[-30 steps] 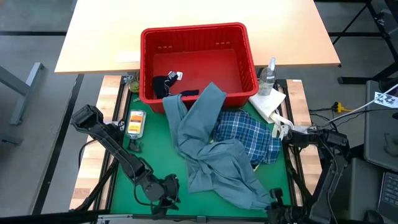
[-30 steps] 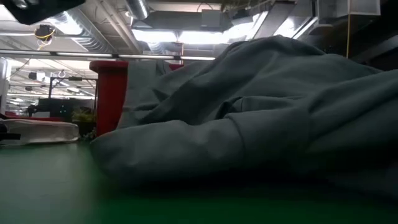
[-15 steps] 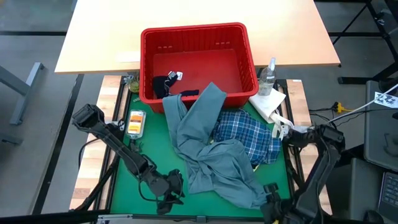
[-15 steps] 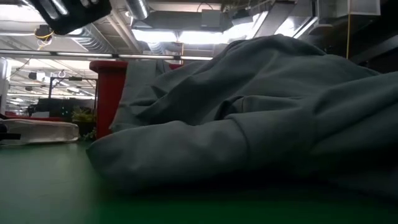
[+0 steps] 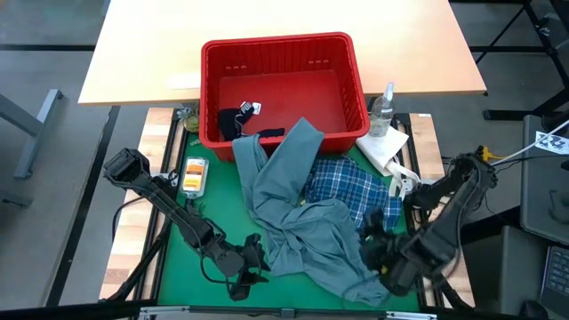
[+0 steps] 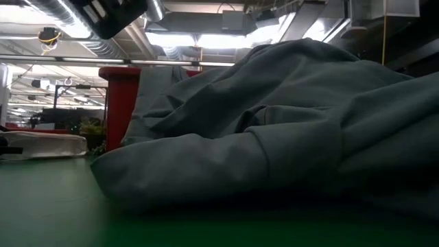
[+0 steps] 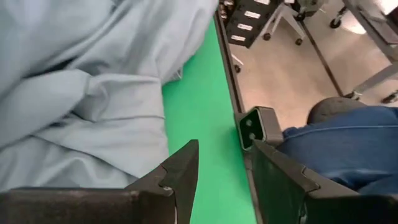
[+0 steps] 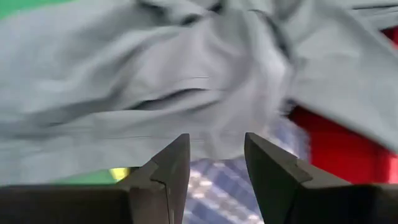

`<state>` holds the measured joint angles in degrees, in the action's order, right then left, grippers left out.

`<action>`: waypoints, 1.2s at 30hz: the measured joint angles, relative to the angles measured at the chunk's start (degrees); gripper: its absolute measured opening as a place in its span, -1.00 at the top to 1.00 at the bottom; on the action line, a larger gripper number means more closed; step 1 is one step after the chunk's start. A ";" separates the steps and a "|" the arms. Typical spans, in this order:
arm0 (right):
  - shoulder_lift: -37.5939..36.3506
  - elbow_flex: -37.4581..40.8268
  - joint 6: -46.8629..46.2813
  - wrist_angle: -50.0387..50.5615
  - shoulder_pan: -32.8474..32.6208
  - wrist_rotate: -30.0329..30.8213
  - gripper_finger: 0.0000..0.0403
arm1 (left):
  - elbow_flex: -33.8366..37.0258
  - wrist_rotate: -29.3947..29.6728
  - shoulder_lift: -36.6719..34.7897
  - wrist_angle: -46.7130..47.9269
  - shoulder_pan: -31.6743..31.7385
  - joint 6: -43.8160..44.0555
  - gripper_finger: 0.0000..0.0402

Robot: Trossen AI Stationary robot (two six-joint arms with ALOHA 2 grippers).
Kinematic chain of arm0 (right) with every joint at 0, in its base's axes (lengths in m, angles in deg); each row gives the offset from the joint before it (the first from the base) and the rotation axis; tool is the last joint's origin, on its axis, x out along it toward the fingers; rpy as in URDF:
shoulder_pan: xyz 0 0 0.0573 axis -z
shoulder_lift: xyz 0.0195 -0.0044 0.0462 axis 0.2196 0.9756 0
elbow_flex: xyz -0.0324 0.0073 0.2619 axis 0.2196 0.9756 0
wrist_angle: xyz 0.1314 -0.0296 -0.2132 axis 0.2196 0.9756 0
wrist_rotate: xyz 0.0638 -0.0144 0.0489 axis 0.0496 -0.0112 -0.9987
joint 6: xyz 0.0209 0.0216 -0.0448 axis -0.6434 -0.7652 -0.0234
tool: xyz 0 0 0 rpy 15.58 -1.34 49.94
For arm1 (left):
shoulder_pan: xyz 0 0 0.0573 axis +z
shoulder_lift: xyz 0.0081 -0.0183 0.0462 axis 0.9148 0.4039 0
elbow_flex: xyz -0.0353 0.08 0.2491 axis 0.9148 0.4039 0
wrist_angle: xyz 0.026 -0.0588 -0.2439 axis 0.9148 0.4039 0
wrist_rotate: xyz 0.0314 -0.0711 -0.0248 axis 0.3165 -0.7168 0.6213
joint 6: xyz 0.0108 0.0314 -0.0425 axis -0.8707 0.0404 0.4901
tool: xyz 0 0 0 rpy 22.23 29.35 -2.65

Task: Fold Laundry from Bin
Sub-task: Fold the blue pants on top of the blue shirt

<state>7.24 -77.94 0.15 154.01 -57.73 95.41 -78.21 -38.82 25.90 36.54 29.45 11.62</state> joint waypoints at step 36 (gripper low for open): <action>8.94 0.09 45.37 -6.15 33.77 -32.27 0.33 | 0.00 1.95 0.00 -0.02 0.06 -1.09 0.30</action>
<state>16.17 -77.86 45.53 147.86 -23.97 63.14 -78.21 -36.87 25.90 36.51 29.51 10.53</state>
